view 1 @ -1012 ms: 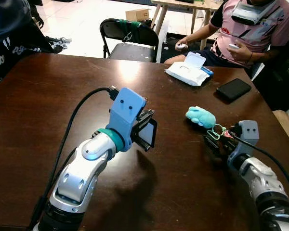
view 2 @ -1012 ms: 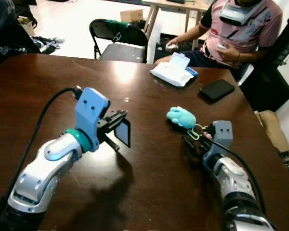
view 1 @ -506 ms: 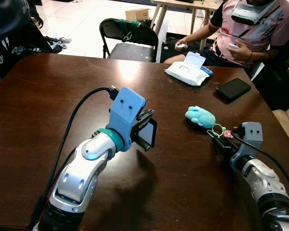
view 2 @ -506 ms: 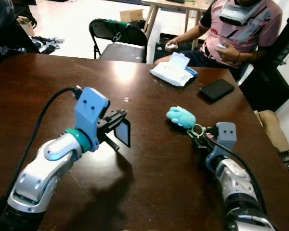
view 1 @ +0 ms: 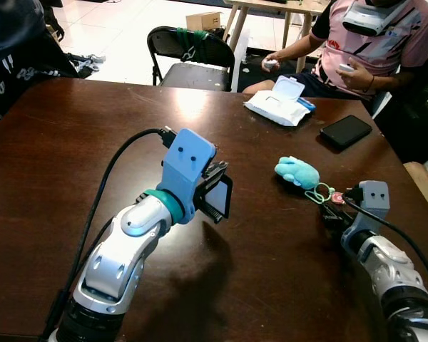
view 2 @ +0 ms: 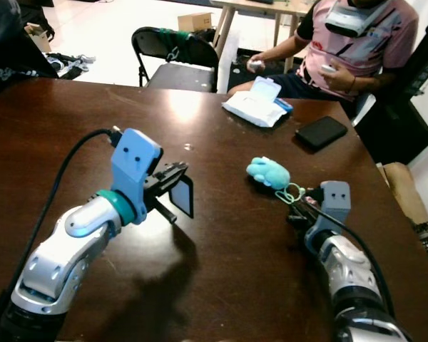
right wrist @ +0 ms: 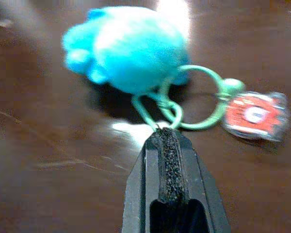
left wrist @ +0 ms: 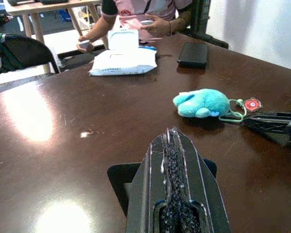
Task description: Hang keys on a hook
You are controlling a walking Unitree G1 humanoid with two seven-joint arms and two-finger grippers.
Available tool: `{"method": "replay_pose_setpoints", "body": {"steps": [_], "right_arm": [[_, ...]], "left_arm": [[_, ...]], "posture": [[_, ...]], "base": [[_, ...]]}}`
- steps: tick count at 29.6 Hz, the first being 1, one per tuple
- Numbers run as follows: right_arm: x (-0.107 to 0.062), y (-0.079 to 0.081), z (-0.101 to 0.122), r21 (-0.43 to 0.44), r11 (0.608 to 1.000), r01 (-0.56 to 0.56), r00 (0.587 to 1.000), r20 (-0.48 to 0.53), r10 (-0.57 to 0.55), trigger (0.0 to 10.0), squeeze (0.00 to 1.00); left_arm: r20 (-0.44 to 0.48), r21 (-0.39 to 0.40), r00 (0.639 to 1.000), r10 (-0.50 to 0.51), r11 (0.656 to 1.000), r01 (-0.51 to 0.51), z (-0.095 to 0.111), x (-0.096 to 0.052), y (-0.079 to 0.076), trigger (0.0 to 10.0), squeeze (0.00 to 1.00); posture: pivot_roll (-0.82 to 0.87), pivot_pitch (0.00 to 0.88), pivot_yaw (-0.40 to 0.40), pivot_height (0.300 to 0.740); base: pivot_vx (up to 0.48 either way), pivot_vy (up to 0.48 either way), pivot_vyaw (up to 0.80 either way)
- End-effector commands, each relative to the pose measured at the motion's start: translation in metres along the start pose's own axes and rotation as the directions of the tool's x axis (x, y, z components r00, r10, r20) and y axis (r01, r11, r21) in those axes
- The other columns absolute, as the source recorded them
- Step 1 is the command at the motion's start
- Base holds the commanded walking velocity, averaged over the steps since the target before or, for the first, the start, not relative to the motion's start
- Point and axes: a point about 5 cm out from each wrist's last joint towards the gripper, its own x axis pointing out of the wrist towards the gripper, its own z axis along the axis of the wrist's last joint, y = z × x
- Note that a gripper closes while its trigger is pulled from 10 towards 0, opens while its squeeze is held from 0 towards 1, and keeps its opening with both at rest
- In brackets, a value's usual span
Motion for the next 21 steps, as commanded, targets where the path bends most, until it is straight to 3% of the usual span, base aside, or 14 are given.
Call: {"method": "replay_pose_setpoints", "body": {"steps": [1, 5, 6, 11, 15, 19, 21], "right_arm": [[-0.003, -0.003, 0.008, 0.011, 1.0, -0.01, 0.998, 0.057, 0.009, 10.0, 0.0], [-0.005, -0.008, 0.019, -0.01, 1.0, 0.019, 0.995, 0.096, -0.018, 10.0, 0.0], [-0.004, -0.012, 0.025, -0.028, 0.999, 0.045, 0.994, 0.103, -0.042, 10.0, 1.0], [0.0, -0.013, 0.032, -0.065, 0.995, 0.076, 0.993, 0.097, -0.069, 10.0, 1.0], [0.019, 0.006, 0.038, -0.093, 0.994, 0.05, 0.997, 0.065, -0.044, 10.0, 1.0], [0.022, 0.01, 0.038, -0.094, 0.995, 0.039, 0.998, 0.06, -0.033, 10.0, 1.0], [0.027, 0.019, 0.037, -0.103, 0.995, 0.004, 0.999, 0.044, 0.0, 10.0, 1.0]], "left_arm": [[-0.004, -0.002, 1.0, -0.003, 1.0, 0.003, -0.001, 0.0, -0.001, 10.0, 0.0], [-0.004, -0.002, 1.0, -0.003, 1.0, 0.003, -0.001, 0.0, -0.001, 10.0, 0.0], [-0.004, -0.002, 1.0, -0.006, 1.0, 0.006, -0.001, 0.0, -0.001, 10.0, 0.0], [-0.004, -0.002, 1.0, -0.01, 1.0, 0.01, -0.001, 0.001, -0.002, 10.0, 0.0], [-0.004, -0.002, 1.0, -0.008, 1.0, 0.008, -0.001, 0.001, -0.002, 10.0, 0.0], [-0.004, -0.002, 1.0, -0.008, 1.0, 0.008, -0.001, 0.001, -0.002, 10.0, 0.0], [-0.005, -0.002, 1.0, -0.004, 1.0, 0.004, -0.001, 0.0, -0.002, 10.0, 0.0]], "posture": [[0.07, 0.182, 0.053, 0.74], [0.06, 0.18, 0.055, 0.74], [0.05, 0.177, 0.057, 0.74], [0.06, 0.176, 0.057, 0.74], [0.07, 0.175, 0.053, 0.74], [0.07, 0.175, 0.053, 0.74], [0.07, 0.175, 0.048, 0.74]], "base": [[0.0, 0.0, 0.0], [0.0, 0.0, 0.0], [0.0, 0.0, 0.0], [0.0, 0.0, 0.0], [0.0, 0.0, 0.0], [0.0, 0.0, 0.0], [0.0, 0.0, 0.0]]}}
